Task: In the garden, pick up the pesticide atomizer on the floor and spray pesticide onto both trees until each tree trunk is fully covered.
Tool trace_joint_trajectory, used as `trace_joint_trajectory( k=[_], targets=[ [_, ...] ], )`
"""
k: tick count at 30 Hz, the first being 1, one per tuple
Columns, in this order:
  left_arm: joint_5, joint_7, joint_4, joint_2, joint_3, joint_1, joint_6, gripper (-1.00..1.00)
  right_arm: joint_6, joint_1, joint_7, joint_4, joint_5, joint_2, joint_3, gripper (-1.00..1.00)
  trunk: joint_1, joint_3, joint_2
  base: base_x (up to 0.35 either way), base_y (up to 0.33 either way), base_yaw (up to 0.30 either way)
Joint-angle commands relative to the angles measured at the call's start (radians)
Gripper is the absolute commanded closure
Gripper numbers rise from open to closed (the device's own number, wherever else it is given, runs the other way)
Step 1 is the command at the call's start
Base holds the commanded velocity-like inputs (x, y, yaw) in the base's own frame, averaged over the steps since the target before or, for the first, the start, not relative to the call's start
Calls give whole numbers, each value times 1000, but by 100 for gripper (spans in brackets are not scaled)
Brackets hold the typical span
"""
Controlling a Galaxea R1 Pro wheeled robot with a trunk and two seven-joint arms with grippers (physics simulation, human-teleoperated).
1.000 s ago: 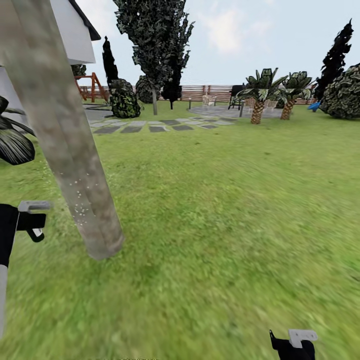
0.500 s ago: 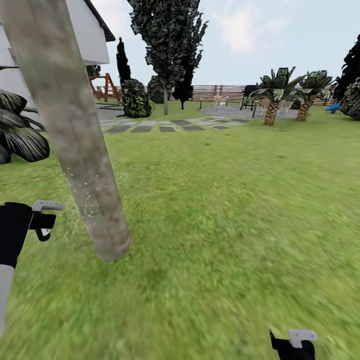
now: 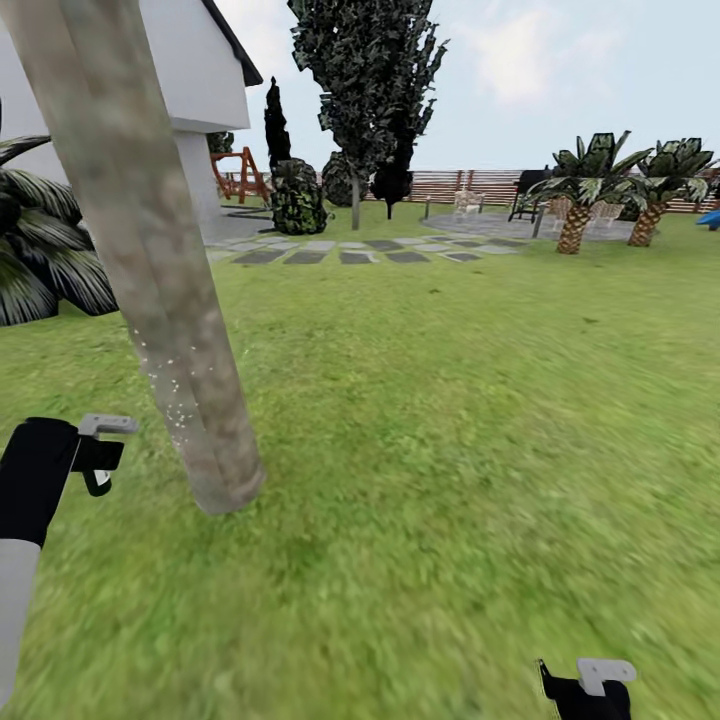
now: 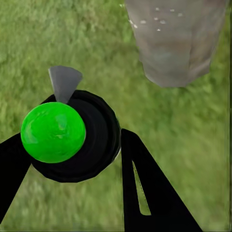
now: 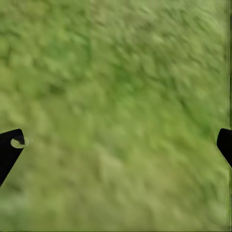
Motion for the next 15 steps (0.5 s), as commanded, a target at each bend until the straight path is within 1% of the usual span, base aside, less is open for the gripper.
trace_joint_trajectory(
  k=[1,15],
  targets=[
    [-12,-11,-1,-1,1,-1,3,100,-4,-1,6,1,5,0,-8,-100,0,-1,0,47,-277,1],
    [-14,-10,-1,0,5,0,3,100,-4,-1,6,1,5,0,-8,-100,0,-1,0,98,-277,0]
  ],
)
